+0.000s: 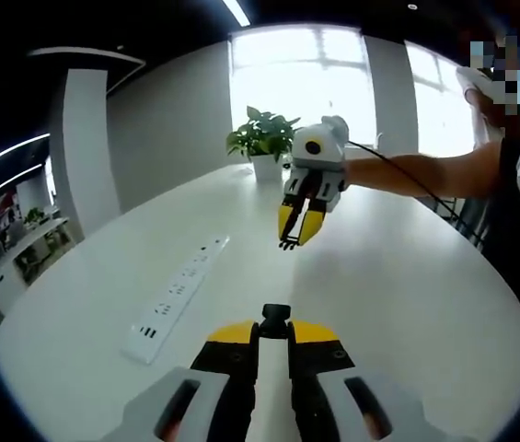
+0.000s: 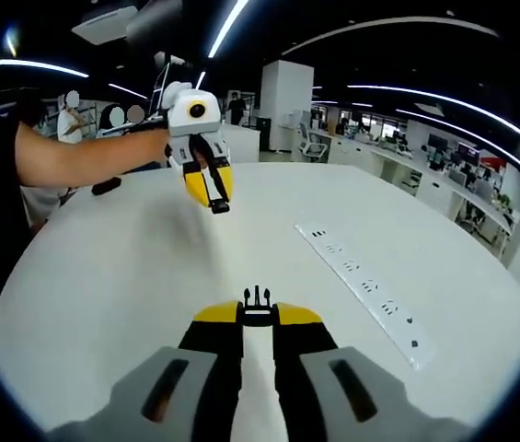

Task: Snap the two parts of the plastic buckle together until the buckle closes and remains connected.

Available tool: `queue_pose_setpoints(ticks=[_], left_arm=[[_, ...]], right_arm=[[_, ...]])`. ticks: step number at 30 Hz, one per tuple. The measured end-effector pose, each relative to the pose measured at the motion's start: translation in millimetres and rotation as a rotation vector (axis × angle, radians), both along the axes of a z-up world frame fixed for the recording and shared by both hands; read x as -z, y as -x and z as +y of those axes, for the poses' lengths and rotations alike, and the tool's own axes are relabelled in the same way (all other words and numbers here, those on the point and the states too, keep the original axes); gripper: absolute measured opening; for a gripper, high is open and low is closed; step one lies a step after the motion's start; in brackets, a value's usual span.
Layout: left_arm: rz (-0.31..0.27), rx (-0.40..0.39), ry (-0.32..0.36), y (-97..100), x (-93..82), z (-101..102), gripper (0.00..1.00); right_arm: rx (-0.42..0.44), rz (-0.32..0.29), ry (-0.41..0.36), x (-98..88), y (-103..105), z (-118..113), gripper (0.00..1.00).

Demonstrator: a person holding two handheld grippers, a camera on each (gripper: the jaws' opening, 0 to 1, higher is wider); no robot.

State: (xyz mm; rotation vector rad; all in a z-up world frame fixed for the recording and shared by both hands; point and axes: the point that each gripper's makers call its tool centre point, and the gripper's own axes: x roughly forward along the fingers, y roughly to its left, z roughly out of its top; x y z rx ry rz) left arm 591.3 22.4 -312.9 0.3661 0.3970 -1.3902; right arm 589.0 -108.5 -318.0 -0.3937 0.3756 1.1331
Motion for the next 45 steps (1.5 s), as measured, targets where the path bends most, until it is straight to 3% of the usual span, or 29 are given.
queue_pose_setpoints(ticks=[12,18,30,45], left_arm=[[-0.016,-0.02,-0.001,12.1,1.1,-1,0.1],[0.012,-0.036,-0.007,18.3,0.6,1,0.1],[-0.042,-0.041,-0.009,26.4,-0.6,2,0.1],[-0.038,-0.035,-0.005,39.9,-6.5,2,0.1]], right_arm=[[0.005,-0.021,-0.011,-0.5,9,3,0.11],[0.001,-0.021,-0.003,0.6,19,6,0.11],[0.015,-0.032,0.0,-2.0,26,5,0.11],[0.015,-0.041,-0.003,-7.2,37,4,0.11]])
